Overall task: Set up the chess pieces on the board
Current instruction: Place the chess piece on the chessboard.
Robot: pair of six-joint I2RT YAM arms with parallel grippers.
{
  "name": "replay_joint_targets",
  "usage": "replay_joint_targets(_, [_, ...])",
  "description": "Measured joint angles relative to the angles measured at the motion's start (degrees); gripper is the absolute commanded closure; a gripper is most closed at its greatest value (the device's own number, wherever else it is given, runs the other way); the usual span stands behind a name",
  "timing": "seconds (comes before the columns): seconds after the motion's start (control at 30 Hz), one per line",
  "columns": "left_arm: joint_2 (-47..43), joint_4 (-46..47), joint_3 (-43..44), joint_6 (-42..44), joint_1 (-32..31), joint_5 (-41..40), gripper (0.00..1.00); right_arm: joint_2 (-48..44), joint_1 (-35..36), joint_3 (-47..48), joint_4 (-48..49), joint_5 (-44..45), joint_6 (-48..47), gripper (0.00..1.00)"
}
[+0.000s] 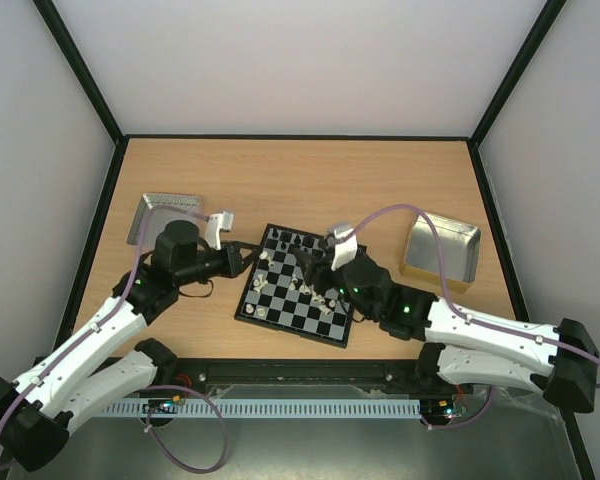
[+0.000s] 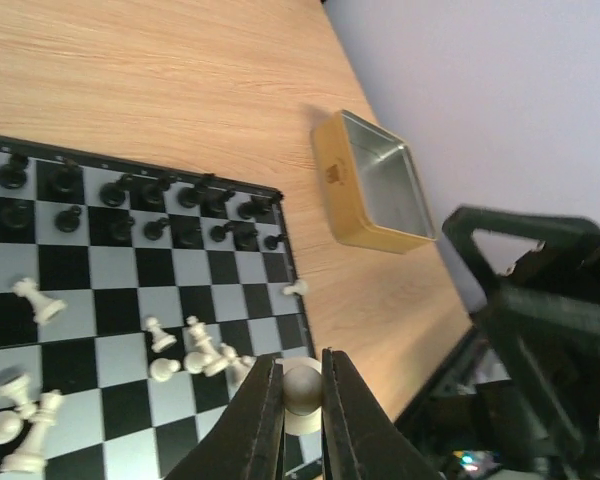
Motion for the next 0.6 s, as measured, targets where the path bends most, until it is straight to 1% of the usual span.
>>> replay_joint_targets(0.1, [-0.37, -1.29, -0.13, 1.70, -3.17, -6.88, 0.97, 3.98, -2.38, 4.46, -6.54, 4.98, 6.58, 0.38])
replay_joint_targets(0.2, [-0.28, -1.70, -1.01, 2.54, -8.41, -14.49, 0.98, 7.74, -6.82, 8.13, -12.20, 6.12, 13.70, 0.39])
replay_joint_targets(0.4, [3.15, -3.32, -2.95, 2.75, -24.94, -33.83, 0.98, 10.36, -15.23, 7.98, -16.87, 1.29, 24.55, 0.42])
replay_joint_targets(0.47, [5.95, -3.98, -3.02, 2.27, -30.16, -40.13, 0.98, 11.06, -16.41, 6.97, -16.92, -0.79, 27.45, 0.42])
replay_joint_targets(0.6, [12.41, -4.81, -3.04, -0.07, -37.33, -48.65, 0.98, 12.96, -17.05, 5.60, -17.18, -3.63, 30.93, 0.41])
